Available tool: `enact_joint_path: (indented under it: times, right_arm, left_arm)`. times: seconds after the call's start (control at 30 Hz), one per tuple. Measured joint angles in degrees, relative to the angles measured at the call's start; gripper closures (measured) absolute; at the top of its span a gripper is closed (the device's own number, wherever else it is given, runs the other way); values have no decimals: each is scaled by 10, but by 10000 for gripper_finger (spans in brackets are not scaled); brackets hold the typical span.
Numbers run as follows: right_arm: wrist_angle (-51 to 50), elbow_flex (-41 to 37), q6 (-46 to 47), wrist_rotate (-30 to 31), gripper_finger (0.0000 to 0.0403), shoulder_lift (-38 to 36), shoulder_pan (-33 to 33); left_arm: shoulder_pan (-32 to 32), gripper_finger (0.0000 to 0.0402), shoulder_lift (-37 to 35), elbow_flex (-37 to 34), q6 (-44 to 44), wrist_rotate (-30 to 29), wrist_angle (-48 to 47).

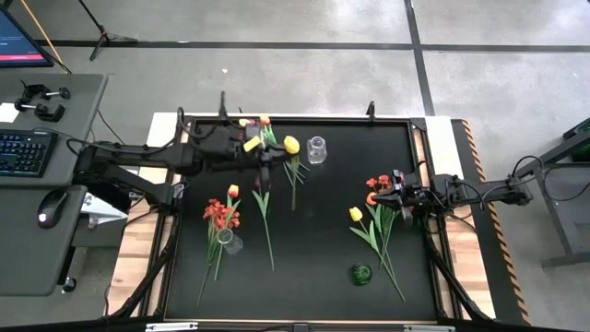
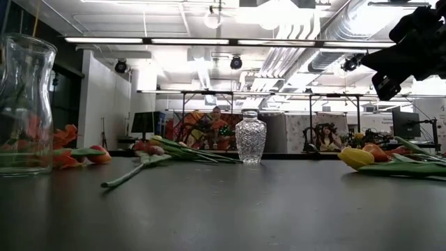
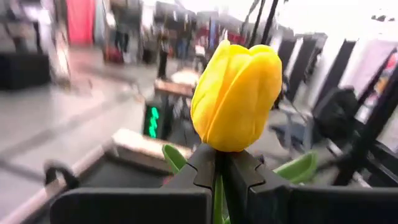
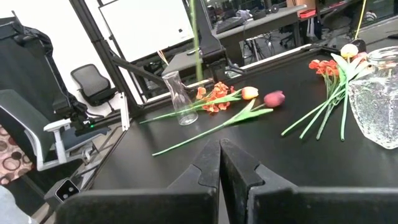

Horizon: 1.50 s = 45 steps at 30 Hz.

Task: Sort flowers into vase by color
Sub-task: Put the left yellow tulip into the top transparent vase

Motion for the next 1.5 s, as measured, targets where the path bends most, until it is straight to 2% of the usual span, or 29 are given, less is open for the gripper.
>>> enact_joint_path:
  times: [0.2,0.37,0.53,0.67,0.9,1.03,1.23,1.5]
  right_arm:
    - [0,0,0,0,402,0,0]
    - [0,0,0,0,402,0,0]
    - [0,0,0,0,402,0,0]
    - [0,0,0,0,402,0,0]
    - [0,0,0,0,402,0,0]
    - [0,0,0,0,402,0,0]
    - [0,0,0,0,402,0,0]
    - [0,0,0,0,402,0,0]
  left_arm:
    - [60,401,24,1,118,-29,118]
    - [138,401,81,28,123,-9,149]
    - [188,401,142,72,133,31,157]
    - [206,401,185,91,130,55,156]
    - [207,401,218,95,100,72,159]
    - [206,397,227,95,63,76,118]
    - [206,351,228,95,57,78,38]
    - [204,239,211,95,24,96,-10]
